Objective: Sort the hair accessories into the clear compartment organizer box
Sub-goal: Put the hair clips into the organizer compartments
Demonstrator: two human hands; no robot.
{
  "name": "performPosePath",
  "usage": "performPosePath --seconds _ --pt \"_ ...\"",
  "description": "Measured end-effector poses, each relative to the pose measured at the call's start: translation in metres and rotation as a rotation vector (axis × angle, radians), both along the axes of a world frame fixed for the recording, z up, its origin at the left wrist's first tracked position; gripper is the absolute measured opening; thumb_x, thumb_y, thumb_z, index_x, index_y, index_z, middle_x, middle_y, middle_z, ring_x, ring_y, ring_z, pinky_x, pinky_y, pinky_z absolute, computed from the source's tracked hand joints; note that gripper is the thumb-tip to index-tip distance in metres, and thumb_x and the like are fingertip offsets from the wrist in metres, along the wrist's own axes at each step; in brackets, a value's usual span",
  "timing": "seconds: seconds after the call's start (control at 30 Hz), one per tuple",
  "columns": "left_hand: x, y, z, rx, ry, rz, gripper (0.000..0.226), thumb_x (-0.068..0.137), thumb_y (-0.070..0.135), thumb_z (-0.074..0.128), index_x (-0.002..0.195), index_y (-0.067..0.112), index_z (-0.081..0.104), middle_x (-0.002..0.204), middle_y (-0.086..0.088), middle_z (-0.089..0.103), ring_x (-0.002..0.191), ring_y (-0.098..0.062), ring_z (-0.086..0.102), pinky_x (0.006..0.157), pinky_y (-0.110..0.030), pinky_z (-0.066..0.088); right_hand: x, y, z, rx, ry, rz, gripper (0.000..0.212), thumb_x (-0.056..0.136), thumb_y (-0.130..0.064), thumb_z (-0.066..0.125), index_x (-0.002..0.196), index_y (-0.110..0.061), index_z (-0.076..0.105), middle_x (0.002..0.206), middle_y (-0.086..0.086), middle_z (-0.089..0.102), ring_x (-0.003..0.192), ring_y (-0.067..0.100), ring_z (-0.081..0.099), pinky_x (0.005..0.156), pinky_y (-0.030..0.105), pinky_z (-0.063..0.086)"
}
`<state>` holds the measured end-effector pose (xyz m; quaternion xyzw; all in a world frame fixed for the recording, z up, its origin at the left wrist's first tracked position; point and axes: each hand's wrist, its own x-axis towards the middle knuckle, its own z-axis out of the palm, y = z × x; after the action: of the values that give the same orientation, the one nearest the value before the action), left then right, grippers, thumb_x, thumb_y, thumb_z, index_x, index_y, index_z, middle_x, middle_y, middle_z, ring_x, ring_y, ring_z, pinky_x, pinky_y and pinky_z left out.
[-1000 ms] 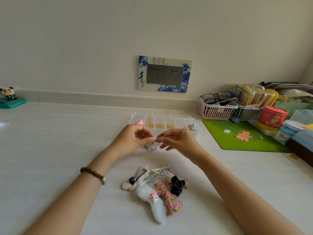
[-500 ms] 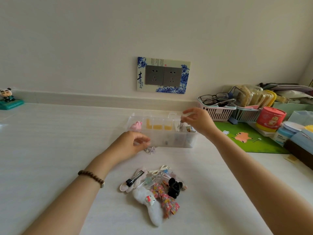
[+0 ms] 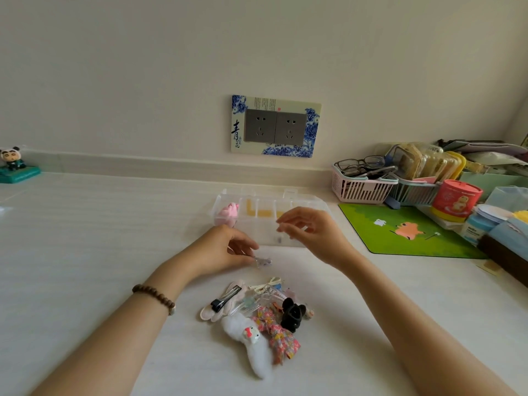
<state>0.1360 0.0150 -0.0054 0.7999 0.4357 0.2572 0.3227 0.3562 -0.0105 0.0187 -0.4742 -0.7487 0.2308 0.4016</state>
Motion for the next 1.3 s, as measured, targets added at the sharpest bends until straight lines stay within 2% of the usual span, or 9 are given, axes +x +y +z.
performPosePath --seconds 0.13,0.23,0.43,0.6,0.8,1.03,1.17,1.23,1.3 --pt "0.005 -0.002 0.002 -0.003 -0.077 -0.006 0.028 0.08 0.02 0.071 0.107 0.025 0.066 0.082 0.009 0.072 0.079 0.002 0.065 0.075 -0.009 0.045 -0.005 0.0 -0.011 -0.055 -0.081 0.0 0.014 0.086 -0.028 0.061 0.099 -0.026 0.067 0.092 -0.012 0.07 0.08 -0.002 0.062 0.078 0.018 0.051" --pt "0.008 -0.002 0.004 -0.058 -0.251 0.009 0.027 0.079 0.016 0.07 0.106 0.021 0.066 0.081 0.003 0.074 0.078 -0.008 0.069 0.075 -0.015 0.052 -0.008 0.0 -0.013 -0.102 -0.079 0.021 0.021 0.085 -0.03 0.063 0.103 -0.021 0.068 0.093 -0.009 0.07 0.082 0.002 0.065 0.076 0.016 0.051" --pt "0.013 -0.003 0.006 -0.072 -0.511 0.071 0.022 0.08 0.006 0.067 0.098 0.018 0.068 0.069 0.007 0.072 0.069 -0.007 0.069 0.063 -0.017 0.055 -0.011 -0.006 -0.011 -0.239 0.058 0.096 0.014 0.084 -0.02 0.064 0.091 -0.009 0.069 0.083 0.006 0.074 0.067 0.015 0.069 0.065 0.025 0.055" --pt "0.016 -0.005 0.008 -0.009 -0.56 0.102 0.029 0.079 0.008 0.069 0.107 0.013 0.065 0.074 0.0 0.072 0.068 -0.006 0.068 0.063 -0.017 0.055 -0.011 -0.011 -0.001 -0.353 0.311 0.126 0.032 0.093 -0.032 0.046 0.096 -0.009 0.068 0.08 0.004 0.073 0.072 0.021 0.07 0.063 0.025 0.055" --pt "0.019 -0.007 0.009 0.02 -0.628 0.109 0.031 0.077 0.012 0.072 0.106 0.015 0.065 0.07 0.002 0.073 0.068 -0.011 0.069 0.065 -0.018 0.054 -0.011 -0.011 -0.002 -0.322 0.285 0.138 0.013 0.079 -0.015 0.069 0.093 -0.014 0.067 0.079 0.003 0.074 0.072 0.016 0.071 0.062 0.022 0.055" --pt "0.02 -0.008 0.006 -0.008 -0.533 0.016 0.038 0.074 0.018 0.075 0.109 0.025 0.063 0.087 -0.001 0.074 0.08 -0.013 0.069 0.08 -0.021 0.054 0.004 0.0 0.02 -0.109 0.461 -0.09 0.012 0.078 -0.008 0.068 0.089 -0.01 0.066 0.08 0.003 0.071 0.065 0.006 0.067 0.061 0.018 0.053" --pt "0.016 -0.003 0.001 0.005 -0.426 0.049 0.034 0.075 0.023 0.074 0.107 0.025 0.065 0.086 0.002 0.072 0.088 -0.012 0.067 0.088 -0.018 0.047 0.027 0.027 0.037 0.108 0.324 -0.346 0.011 0.081 -0.01 0.068 0.092 -0.01 0.068 0.08 -0.001 0.069 0.064 -0.002 0.063 0.062 0.011 0.05" --pt "0.014 -0.001 -0.002 0.0 -0.382 0.059 0.031 0.076 0.024 0.074 0.105 0.026 0.066 0.087 0.001 0.072 0.09 -0.016 0.067 0.089 -0.019 0.046 0.031 0.041 0.037 0.134 0.235 -0.404 0.009 0.081 -0.01 0.067 0.09 -0.011 0.068 0.082 0.002 0.07 0.071 0.003 0.064 0.065 0.009 0.049" --pt "0.014 -0.002 -0.003 -0.001 -0.311 0.054 0.029 0.076 0.025 0.074 0.105 0.025 0.066 0.087 0.004 0.072 0.09 -0.015 0.066 0.083 -0.015 0.047 0.034 0.052 0.032 0.087 0.107 -0.415 0.013 0.082 -0.011 0.066 0.094 -0.01 0.07 0.09 0.007 0.072 0.078 0.011 0.066 0.075 0.017 0.053"
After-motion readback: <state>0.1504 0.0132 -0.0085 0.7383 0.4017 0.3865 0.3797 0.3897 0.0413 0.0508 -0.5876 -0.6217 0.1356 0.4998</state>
